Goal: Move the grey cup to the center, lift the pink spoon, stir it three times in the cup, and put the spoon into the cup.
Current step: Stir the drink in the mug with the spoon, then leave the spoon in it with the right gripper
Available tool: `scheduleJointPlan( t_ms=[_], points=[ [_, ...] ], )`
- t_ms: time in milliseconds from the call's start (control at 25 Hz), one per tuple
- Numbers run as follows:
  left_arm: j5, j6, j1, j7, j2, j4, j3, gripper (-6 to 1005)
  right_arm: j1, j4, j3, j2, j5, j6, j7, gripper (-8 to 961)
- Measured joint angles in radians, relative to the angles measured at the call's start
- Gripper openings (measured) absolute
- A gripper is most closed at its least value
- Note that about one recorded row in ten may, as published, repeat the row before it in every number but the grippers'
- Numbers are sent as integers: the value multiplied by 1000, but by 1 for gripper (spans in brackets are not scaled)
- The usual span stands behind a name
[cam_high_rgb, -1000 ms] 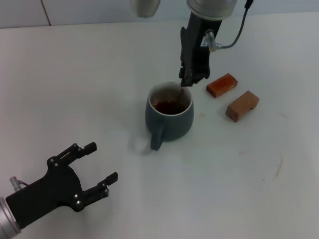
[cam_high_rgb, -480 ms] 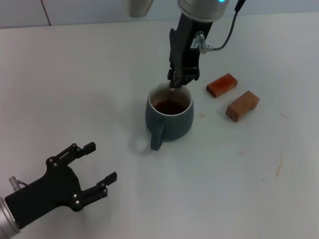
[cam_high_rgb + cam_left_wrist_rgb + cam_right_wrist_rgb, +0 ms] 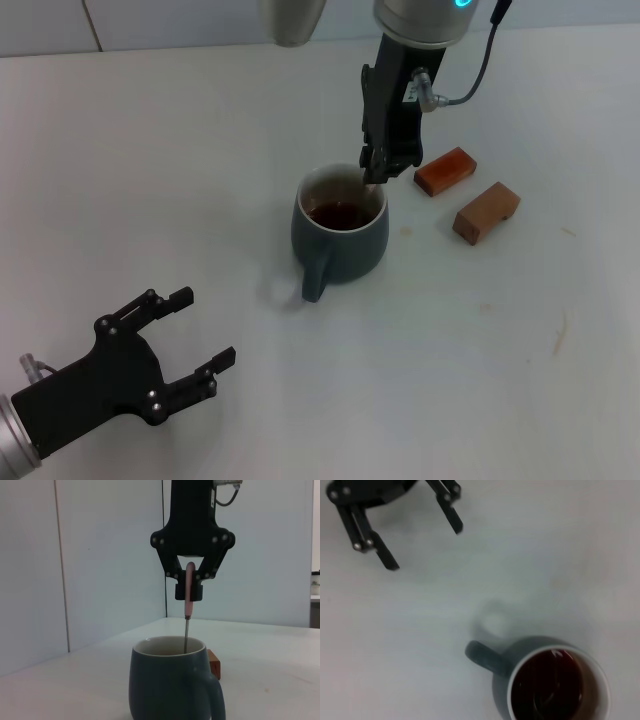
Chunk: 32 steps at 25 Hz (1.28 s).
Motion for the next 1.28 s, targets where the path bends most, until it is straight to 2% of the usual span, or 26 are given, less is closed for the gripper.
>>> scheduleJointPlan(
  t_ms=[520,840,1080,1280],
  points=[
    [-5,4,-1,-2,0,-1,0,809,12,4,-3,2,13,55,-2,247],
    [-6,4,-4,-2,1,-1,0,809,14,4,-12,3,-34,15,10,255],
    [-7,4,-8,-4,2,0,0,809,14,-16,-6,2,42,-28,-2,260],
    [-7,6,-11,-4,3,0,0,808,12,-14,-11,1,46,23,-2,265]
  ],
)
